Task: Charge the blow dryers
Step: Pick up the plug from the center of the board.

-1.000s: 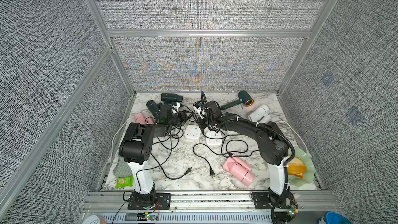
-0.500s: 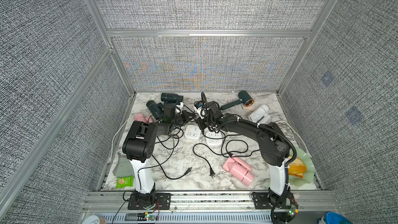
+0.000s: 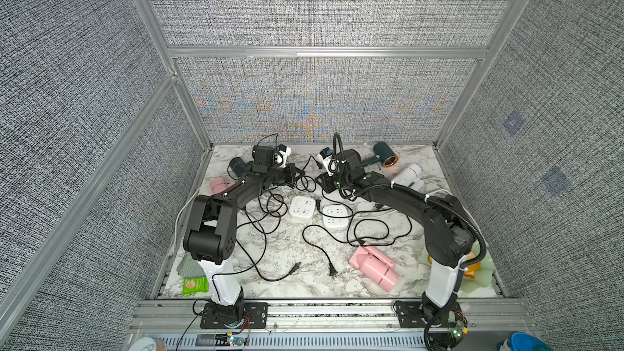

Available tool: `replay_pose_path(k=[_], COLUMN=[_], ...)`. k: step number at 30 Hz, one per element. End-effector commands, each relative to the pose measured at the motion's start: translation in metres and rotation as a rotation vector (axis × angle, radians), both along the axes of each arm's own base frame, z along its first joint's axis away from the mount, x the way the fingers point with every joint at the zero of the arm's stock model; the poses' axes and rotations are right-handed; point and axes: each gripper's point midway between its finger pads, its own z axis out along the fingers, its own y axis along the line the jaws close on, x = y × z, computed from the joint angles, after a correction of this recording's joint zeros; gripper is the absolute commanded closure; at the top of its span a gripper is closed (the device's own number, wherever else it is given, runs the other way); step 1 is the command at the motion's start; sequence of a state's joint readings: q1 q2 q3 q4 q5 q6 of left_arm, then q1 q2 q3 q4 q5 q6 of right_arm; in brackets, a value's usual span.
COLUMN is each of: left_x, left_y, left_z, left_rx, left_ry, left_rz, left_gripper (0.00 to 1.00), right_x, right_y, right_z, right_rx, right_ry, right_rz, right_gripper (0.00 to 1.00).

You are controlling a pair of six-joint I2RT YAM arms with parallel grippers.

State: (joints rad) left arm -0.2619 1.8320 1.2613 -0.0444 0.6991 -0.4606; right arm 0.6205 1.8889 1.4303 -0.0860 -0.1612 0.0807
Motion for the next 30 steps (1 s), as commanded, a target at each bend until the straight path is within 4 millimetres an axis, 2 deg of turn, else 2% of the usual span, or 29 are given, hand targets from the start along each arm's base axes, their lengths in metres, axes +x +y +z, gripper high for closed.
replay_pose_path(k=[1, 6, 12, 18, 28, 30], left_x=[-0.015, -0.020, -0.028, -0.043, -0.058, -0.057], left_y=[0.004, -0.001, -0.007, -0.014, -0.016, -0.016], left_z=[0.002, 0.031, 0.055, 0.075, 0.083, 0.085], left_rx=[0.093, 0.112, 0.110, 0.077, 0.069, 0.069], left_ry=[-0.021, -0.075, -0.111, -0.176, -0.167, -0.173], left_rz=[-0.091, -0.182, -0.294, -0.413, -0.518, -0.532], left_gripper=[0.98, 0.98, 0.98, 0.98, 0.97, 0.97], right_x=[0.010, 0.019, 0.025, 0.027, 0.037, 0.036], right_y=[-0.008, -0.011, -0.012, -0.010, -0.007, -0.006], right_z=[0.005, 0.011, 0.019, 0.025, 0.035, 0.033], right_rx=[-0.025, -0.031, -0.049, -0.058, -0.079, -0.075], right_ry=[-0.037, -0.057, -0.089, -0.112, -0.149, -0.143], right_rz=[-0.002, 0.022, 0.056, 0.093, 0.109, 0.120], right_gripper=[0.61, 0.55, 0.45, 0.41, 0.42, 0.51])
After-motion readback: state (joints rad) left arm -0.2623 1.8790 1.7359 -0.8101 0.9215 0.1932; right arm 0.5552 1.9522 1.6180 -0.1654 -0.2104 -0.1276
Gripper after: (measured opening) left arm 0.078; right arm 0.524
